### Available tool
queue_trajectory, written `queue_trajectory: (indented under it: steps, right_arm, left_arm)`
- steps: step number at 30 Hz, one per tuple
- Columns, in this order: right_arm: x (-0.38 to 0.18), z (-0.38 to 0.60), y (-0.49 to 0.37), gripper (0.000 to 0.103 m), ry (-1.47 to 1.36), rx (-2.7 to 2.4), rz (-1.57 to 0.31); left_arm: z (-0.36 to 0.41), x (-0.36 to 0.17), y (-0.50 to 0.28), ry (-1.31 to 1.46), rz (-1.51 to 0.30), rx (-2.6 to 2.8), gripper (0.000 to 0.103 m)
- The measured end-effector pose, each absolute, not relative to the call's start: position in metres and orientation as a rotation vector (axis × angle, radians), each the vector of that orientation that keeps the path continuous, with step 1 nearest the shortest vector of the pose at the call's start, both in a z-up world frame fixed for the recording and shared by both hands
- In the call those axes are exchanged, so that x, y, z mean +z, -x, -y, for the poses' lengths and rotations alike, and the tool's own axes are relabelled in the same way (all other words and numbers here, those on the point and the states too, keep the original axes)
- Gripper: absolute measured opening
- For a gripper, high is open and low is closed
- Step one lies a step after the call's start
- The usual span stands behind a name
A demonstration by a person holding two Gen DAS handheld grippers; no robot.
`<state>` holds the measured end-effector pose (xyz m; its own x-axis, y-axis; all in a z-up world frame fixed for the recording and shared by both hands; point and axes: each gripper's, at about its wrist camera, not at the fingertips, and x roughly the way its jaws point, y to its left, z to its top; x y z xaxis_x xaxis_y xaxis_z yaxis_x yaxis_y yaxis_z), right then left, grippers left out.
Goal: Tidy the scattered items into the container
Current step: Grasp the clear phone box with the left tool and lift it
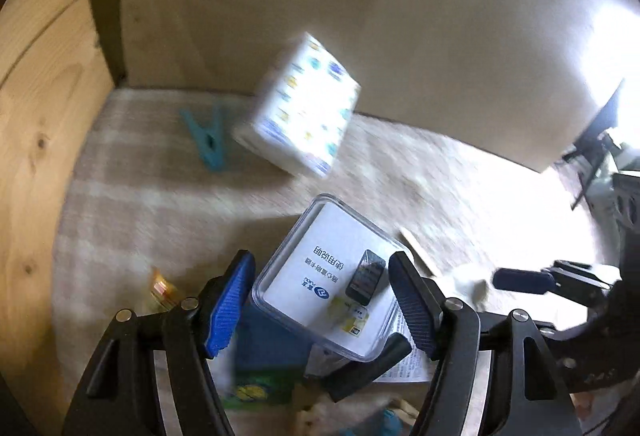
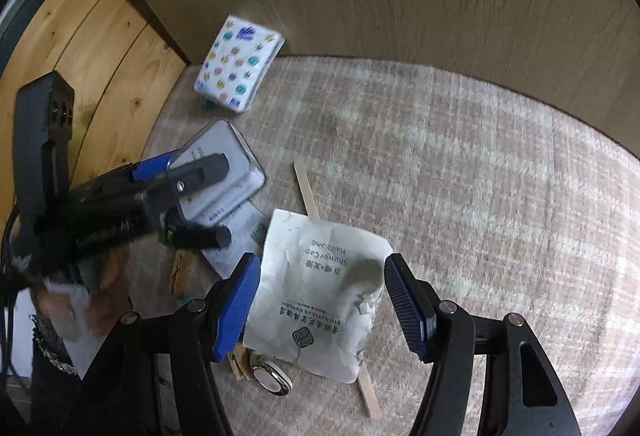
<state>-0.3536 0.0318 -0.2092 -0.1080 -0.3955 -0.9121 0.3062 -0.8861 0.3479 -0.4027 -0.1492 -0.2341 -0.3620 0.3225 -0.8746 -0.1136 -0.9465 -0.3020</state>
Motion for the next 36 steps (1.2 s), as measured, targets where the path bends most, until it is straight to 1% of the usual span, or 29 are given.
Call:
queue_trajectory:
  steps: [6, 10, 12, 16, 23, 25, 29, 31, 33, 35, 36]
  right_arm:
    - [-0.217, -0.051, 0.341, 0.061, -1.749, -2.011, 0.123]
    - [-0.219, -0.081, 0.327, 0.06, -1.774, -2.01, 0.157]
    - [-0.219, -0.1, 0.318, 0.058, -1.783, -2.023, 0.171]
    - [-0.22, -0.136, 0.3, 0.058, -1.803, -2.043, 0.191]
    - [-0.219, -0.203, 0.271, 0.058, -1.866, -2.136, 0.23]
    - [-0.217, -0.22, 0.266, 0.058, -1.874, -2.162, 0.257]
    - [-0.203, -0.228, 0.26, 0.059, -1.825, -2.175, 0.304]
    - [-0.193, -0.224, 0.258, 0.06, -1.779, -2.168, 0.316]
    - [-0.187, -0.214, 0.258, 0.06, -1.738, -2.134, 0.319]
    - [-0.188, -0.202, 0.26, 0.06, -1.728, -2.103, 0.307]
    - [-0.189, -0.196, 0.261, 0.06, -1.73, -2.09, 0.301]
  left_arm:
    - [0.105, -0.24, 0.367, 1.555, 0.297, 2.291, 0.073]
    - [0.075, -0.241, 0.346, 1.545, 0.302, 2.255, 0.072]
    - [0.048, -0.24, 0.332, 1.533, 0.271, 2.234, 0.072]
    - [0.009, -0.244, 0.304, 1.519, 0.234, 2.174, 0.072]
    - [-0.068, -0.244, 0.262, 1.494, 0.072, 2.041, 0.073]
    - [-0.059, -0.24, 0.254, 1.49, 0.061, 2.03, 0.073]
    - [-0.032, -0.219, 0.256, 1.482, 0.169, 2.122, 0.073]
    - [-0.006, -0.215, 0.258, 1.488, 0.206, 2.147, 0.073]
    - [0.001, -0.217, 0.255, 1.506, 0.231, 2.15, 0.073]
    - [0.002, -0.222, 0.249, 1.505, 0.225, 2.136, 0.073]
    - [-0.001, -0.225, 0.245, 1.502, 0.195, 2.136, 0.073]
